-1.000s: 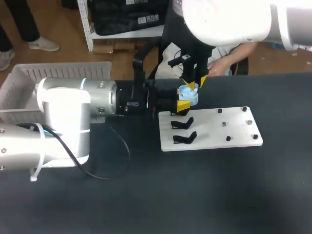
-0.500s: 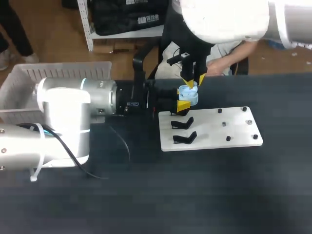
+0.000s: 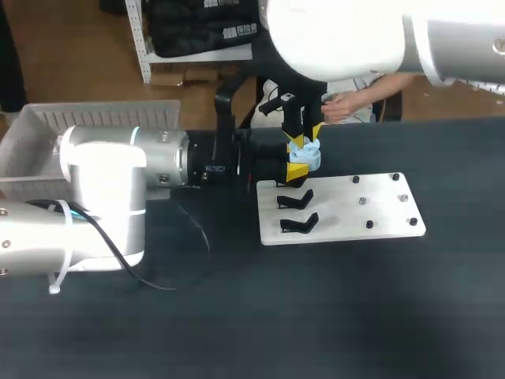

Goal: Pick up each earbud case from the left stands, insert the matching earbuds, close the lid, and place the case in the box.

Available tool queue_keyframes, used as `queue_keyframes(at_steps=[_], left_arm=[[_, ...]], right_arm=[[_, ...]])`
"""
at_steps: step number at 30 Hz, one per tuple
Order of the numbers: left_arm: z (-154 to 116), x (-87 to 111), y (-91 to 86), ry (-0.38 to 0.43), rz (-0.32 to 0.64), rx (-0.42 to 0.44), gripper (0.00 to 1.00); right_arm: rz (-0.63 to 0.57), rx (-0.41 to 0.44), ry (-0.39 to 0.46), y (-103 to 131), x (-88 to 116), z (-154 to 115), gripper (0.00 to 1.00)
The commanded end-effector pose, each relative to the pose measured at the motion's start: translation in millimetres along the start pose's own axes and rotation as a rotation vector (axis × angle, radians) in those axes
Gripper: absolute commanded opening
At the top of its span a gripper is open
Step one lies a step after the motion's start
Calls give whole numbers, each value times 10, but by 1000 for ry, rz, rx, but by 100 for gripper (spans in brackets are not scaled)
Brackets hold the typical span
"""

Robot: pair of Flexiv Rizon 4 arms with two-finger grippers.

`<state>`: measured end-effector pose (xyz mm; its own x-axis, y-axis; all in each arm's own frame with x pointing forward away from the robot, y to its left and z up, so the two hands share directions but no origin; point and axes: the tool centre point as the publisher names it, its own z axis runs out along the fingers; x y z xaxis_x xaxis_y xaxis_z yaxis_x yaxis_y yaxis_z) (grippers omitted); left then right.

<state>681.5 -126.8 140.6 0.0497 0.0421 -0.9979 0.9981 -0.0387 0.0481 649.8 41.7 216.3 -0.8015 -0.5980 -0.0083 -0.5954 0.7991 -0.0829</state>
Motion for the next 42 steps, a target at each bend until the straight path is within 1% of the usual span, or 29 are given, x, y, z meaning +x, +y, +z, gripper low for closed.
queue_keyframes(at_steps=[1,11,19,30,42], left_arm=[[3,1,0,0,0,-1,0],[3,1,0,0,0,-1,0],[3,1,0,0,0,-1,0],[3,1,0,0,0,-1,0],[3,1,0,0,0,-1,0]], right_arm=[[-4,1,19,-1,-71,19,0],[-7,-2,40,-31,-104,120,0],[2,-12,43,-78,-101,143,0],[-13,-5,46,-19,-127,175,0],[-4,-9,44,-43,-147,190,0]])
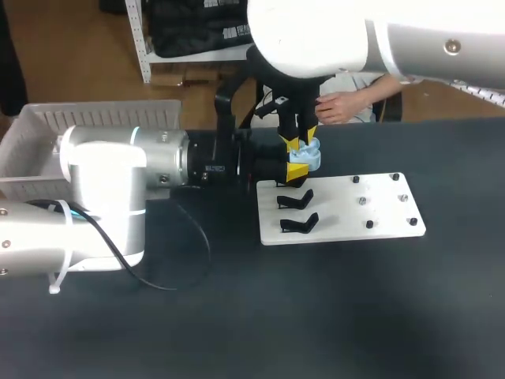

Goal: Pick up each earbud case from the left stands, insert the matching earbuds, close the lid, and place the case in the box.

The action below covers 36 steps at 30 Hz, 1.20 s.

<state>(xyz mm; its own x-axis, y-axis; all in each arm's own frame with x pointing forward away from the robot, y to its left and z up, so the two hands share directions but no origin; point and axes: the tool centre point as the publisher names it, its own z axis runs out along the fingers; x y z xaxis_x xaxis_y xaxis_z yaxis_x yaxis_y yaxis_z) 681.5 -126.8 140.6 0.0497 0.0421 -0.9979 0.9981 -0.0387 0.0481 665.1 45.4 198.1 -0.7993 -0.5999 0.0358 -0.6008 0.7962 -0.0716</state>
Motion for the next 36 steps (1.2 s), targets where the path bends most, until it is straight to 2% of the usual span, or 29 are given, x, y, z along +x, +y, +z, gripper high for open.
queue_keyframes(at_steps=[1,36], left_arm=[[3,1,0,0,0,-1,0],[3,1,0,0,0,-1,0]], right_arm=[[2,2,1,4,-6,5,0],[9,12,28,-26,-62,136,0]])
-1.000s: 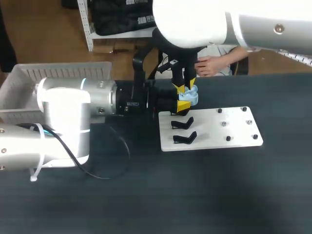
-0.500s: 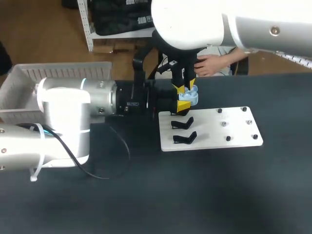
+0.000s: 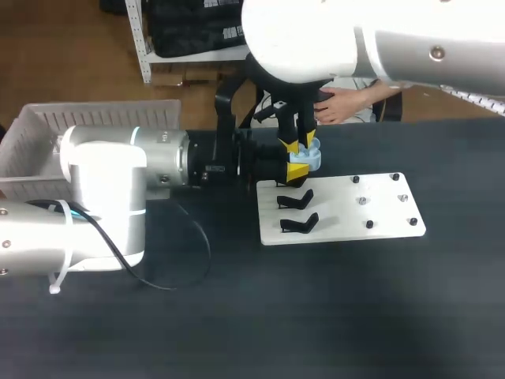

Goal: Pick up each earbud case from the left stands, insert the matching earbuds, close the lid, and place the case in the box.

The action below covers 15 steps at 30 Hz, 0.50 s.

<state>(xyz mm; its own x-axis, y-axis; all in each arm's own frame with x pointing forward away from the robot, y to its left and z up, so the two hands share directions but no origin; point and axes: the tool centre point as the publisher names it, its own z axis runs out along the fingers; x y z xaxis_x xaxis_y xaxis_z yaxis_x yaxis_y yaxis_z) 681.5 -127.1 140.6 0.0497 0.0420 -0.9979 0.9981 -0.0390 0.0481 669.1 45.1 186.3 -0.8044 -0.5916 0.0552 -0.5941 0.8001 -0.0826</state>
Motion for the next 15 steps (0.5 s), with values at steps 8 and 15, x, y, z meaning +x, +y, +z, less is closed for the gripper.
queue_keyframes(at_steps=[8,15], left_arm=[[0,1,1,0,0,-2,0],[0,1,1,0,0,-2,0]], right_arm=[[3,2,16,-7,-26,46,0],[22,-18,-18,-31,106,-132,80]])
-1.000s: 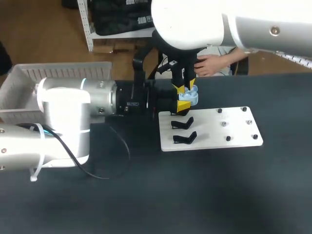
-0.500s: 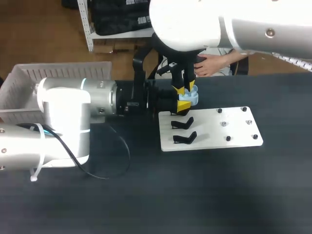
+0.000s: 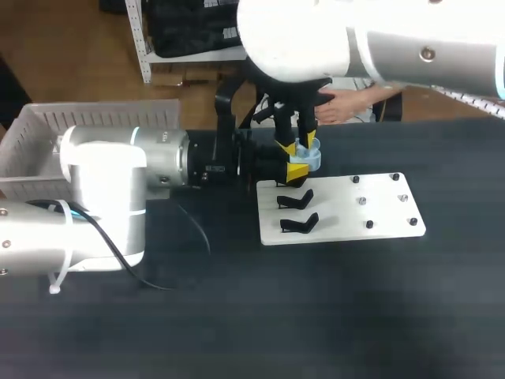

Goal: Pick up each earbud case from the left stands, insert the matching earbuds, close the lid, and place the case in the box.

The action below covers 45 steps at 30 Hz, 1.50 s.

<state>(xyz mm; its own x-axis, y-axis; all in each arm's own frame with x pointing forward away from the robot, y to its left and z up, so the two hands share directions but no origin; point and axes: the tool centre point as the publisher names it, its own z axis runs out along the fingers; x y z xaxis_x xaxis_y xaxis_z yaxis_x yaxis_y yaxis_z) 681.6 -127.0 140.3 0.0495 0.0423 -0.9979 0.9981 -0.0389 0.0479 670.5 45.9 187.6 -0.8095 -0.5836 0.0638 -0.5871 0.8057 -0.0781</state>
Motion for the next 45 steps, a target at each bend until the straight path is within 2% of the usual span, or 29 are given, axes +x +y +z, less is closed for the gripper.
queue_keyframes(at_steps=[1,2,5,11,12,17,23,27,37,39,45], left_arm=[[2,-2,0,-1,0,-2,0],[2,-2,0,-1,0,-2,0],[2,-2,0,-1,0,-2,0],[2,-2,0,-1,0,-2,0],[2,-2,0,-1,0,-2,0],[2,-2,0,-1,0,-2,0],[2,-2,0,-1,0,-2,0],[2,-2,0,-1,0,-2,0],[2,-2,0,-1,0,-2,0],[2,-2,0,-1,0,-2,0],[2,-2,0,-1,0,-2,0]], right_arm=[[17,-16,-31,-50,140,-154,92],[26,-21,-42,-76,156,-193,100],[88,-28,-85,-201,159,-294,100],[320,-90,-149,-577,-17,-290,100],[335,-110,-142,-623,-53,-262,100],[409,-97,-124,-745,-218,-58,100],[427,-102,-100,-760,-292,135,100],[424,-101,-78,-736,-217,169,100],[408,-84,-30,-619,170,148,100],[422,-64,-55,-628,197,120,100],[538,-34,-242,-831,348,-151,100]])
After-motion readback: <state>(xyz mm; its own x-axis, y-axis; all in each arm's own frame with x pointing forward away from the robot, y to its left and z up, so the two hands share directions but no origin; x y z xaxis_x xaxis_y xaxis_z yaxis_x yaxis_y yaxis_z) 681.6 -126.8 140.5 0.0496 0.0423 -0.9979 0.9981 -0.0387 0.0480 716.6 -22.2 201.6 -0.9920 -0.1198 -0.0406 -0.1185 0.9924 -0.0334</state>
